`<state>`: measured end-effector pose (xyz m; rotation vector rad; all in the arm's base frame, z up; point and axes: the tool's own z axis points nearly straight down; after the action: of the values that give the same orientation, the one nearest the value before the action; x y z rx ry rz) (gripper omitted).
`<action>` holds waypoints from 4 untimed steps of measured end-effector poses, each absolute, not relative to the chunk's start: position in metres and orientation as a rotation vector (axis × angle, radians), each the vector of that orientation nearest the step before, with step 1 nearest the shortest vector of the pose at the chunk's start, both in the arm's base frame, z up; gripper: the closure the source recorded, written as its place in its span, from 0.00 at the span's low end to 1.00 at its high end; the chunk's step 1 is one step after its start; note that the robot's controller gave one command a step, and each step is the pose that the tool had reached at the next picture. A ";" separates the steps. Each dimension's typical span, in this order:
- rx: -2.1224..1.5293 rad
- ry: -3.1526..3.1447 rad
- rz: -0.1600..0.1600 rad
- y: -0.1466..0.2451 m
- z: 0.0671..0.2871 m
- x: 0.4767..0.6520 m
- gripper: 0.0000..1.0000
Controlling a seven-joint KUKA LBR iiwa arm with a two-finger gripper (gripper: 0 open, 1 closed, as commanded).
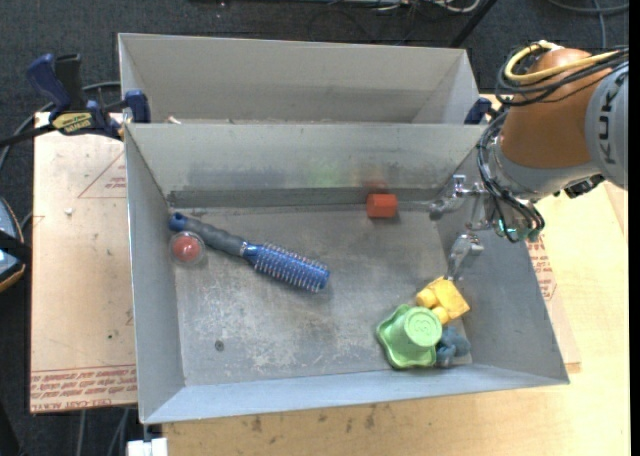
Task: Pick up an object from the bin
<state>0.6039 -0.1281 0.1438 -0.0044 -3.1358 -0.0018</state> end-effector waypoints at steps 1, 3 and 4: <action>0.275 -3.131 -0.002 -0.125 0.083 0.500 0.00; 0.669 -3.080 0.007 -0.121 0.287 0.485 1.00; 0.665 -3.074 0.000 -0.121 0.283 0.484 0.00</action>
Offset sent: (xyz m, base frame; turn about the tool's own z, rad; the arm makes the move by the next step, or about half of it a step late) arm -0.1038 0.0020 -0.0606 -0.1812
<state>0.4844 -0.1208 0.2833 0.6649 -3.0739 -0.0001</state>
